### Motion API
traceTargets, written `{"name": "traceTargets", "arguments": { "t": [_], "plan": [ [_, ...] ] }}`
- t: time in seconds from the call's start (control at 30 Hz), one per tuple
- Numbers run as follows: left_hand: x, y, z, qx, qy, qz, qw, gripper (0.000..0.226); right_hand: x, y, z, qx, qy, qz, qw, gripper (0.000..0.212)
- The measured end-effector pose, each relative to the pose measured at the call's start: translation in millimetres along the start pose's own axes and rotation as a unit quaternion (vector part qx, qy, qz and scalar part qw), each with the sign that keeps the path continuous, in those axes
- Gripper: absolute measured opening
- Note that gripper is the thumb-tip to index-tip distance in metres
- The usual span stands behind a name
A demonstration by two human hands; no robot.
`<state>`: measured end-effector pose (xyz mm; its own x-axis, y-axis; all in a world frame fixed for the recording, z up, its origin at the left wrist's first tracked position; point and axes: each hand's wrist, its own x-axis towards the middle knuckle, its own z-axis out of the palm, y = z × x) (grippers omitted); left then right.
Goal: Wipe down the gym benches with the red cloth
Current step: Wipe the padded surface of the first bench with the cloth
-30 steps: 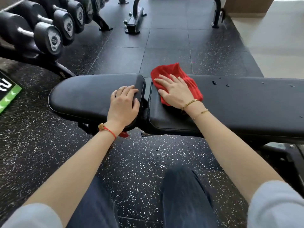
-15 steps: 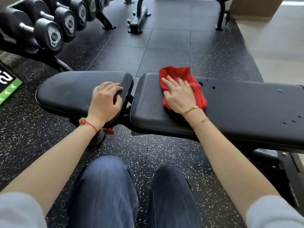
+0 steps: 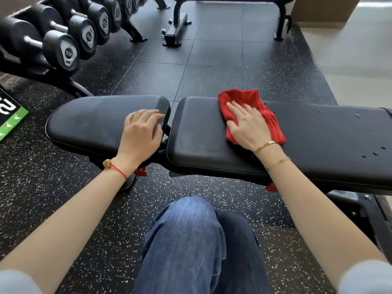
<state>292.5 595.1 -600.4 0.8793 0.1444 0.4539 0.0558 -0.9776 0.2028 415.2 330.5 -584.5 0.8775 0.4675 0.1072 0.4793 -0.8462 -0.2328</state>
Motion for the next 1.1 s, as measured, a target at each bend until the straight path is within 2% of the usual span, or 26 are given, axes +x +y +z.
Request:
{"name": "traceTargets", "arguments": {
  "t": [0.07,0.17,0.33,0.43,0.6,0.7,0.8,0.93,1.03,1.1],
  "plan": [
    [5.8,19.1,-0.7,-0.042,-0.003,-0.017,0.999,0.031,8.7,-22.9,7.8,0.002,0.001,0.001,1.000,0.059],
    [14.1,50.5,6.7,-0.085,-0.006,-0.032,0.996,0.030,-3.5,-51.7,16.7,0.009,-0.011,-0.051,0.999,0.061],
    [16.4,87.8,32.8,-0.119,-0.032,-0.063,0.990,0.028,-42.0,-18.4,5.3,0.018,-0.012,-0.096,0.995,0.061],
    [16.3,92.8,42.0,-0.095,-0.034,-0.072,0.992,0.028,-37.6,24.2,-5.3,-0.004,0.013,-0.072,0.997,0.059],
    [14.6,95.1,43.0,-0.086,-0.012,-0.069,0.994,0.028,17.4,53.9,-9.9,-0.035,-0.020,0.066,0.997,0.059],
    [15.2,96.1,42.0,-0.082,-0.014,-0.070,0.994,0.029,29.0,28.2,-0.8,-0.026,-0.037,0.049,0.998,0.059],
    [14.8,95.4,41.9,-0.083,-0.014,-0.070,0.994,0.029,3.4,1.2,5.3,-0.019,-0.027,-0.013,0.999,0.062],
    [14.0,92.5,41.7,-0.094,-0.011,-0.065,0.993,0.029,-48.0,9.6,0.7,-0.023,-0.014,-0.067,0.997,0.062],
    [12.7,91.6,42.8,-0.099,-0.010,-0.065,0.993,0.030,-54.2,52.9,-10.2,-0.019,-0.010,-0.032,0.999,0.060],
    [12.1,93.8,43.1,-0.093,-0.013,-0.067,0.993,0.030,-34.9,84.6,-17.2,-0.029,-0.018,0.031,0.999,0.059]
  ]
}}
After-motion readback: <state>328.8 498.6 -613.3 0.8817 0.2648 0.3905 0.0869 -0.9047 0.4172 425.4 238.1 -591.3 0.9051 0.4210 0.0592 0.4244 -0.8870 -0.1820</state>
